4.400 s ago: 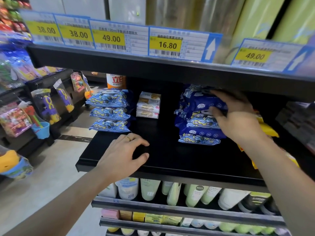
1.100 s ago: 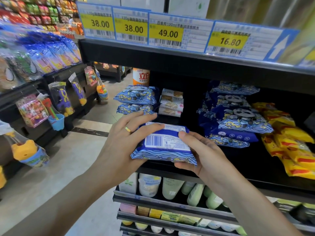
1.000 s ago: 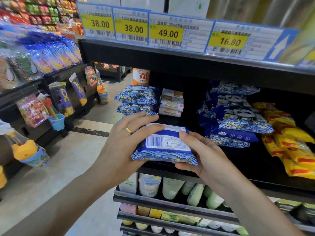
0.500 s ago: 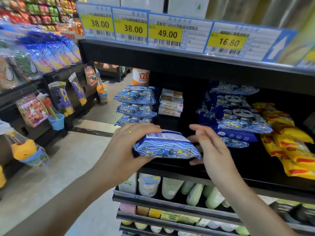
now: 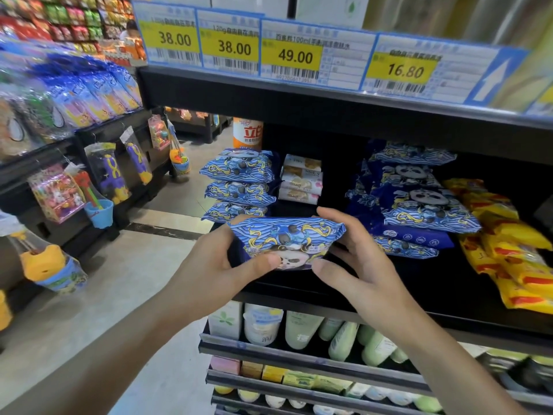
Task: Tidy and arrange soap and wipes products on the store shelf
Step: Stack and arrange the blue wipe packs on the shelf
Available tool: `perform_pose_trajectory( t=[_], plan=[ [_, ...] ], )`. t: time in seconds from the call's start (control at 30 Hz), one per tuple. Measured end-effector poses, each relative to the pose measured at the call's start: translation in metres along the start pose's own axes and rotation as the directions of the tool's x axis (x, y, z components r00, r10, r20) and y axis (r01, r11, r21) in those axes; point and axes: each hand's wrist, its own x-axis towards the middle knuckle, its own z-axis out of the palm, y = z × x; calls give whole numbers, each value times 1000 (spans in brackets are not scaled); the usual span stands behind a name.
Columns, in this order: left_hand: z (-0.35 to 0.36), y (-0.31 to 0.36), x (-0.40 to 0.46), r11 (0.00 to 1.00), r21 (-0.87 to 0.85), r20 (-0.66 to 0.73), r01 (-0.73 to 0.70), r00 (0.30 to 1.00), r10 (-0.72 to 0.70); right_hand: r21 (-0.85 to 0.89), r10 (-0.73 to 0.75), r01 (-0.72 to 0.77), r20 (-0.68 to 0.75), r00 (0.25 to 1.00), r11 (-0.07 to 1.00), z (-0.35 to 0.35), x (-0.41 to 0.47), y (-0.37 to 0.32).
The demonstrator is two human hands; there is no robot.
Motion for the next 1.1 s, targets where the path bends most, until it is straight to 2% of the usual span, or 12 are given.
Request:
perform_pose_trajectory(
  t=[0.17, 0.27, 0.43, 0.57, 0.63, 0.7, 0.77, 0.83, 0.87, 0.93, 1.03, 1.1],
  plan=[
    [-2, 2, 1, 990, -85, 33, 110, 994, -108, 102, -15, 14, 12, 1000, 995, 9, 8, 4],
    [-1, 2, 0, 972, -155, 48, 174, 985, -168, 174, -10, 16, -32, 999, 985, 12, 11, 7],
    [8, 10, 6, 950, -255, -1, 180, 982, -186, 263, 60, -26, -122, 991, 964, 21, 14, 7],
    [7, 10, 5, 905, -330, -44, 270, 953, -300, 283, 116, -69, -154, 981, 957, 28, 14, 9],
    [5, 10, 4, 895, -304, -66, 326, 930, -362, 125, 85, -61, -199, 976, 990, 30, 14, 10],
    [2, 7, 3, 884, -294, -89, 364, 910, -404, -125, -40, 10, -244, 969, 992, 31, 13, 8],
    [-2, 6, 3, 874, -288, -123, 390, 890, -438, -407, -227, 145, -160, 961, 902, 30, 16, 4],
    [-7, 4, 4, 863, -283, -144, 417, 872, -469, -607, -312, 250, 3, 950, 754, 29, 21, -2],
    [-10, 2, 3, 860, -281, -151, 425, 866, -477, -651, -311, 277, 66, 948, 706, 30, 25, -4],
    [-15, 0, 2, 849, -276, -159, 451, 849, -503, -673, -284, 295, 131, 950, 678, 34, 33, -6],
    [-23, 0, 0, 828, -264, -190, 494, 815, -547, -658, -259, 299, 161, 952, 691, 43, 46, -5],
    [-30, 0, -3, 838, -220, -262, 499, 797, -544, -635, -244, 282, 150, 958, 719, 50, 55, -1]
  ],
)
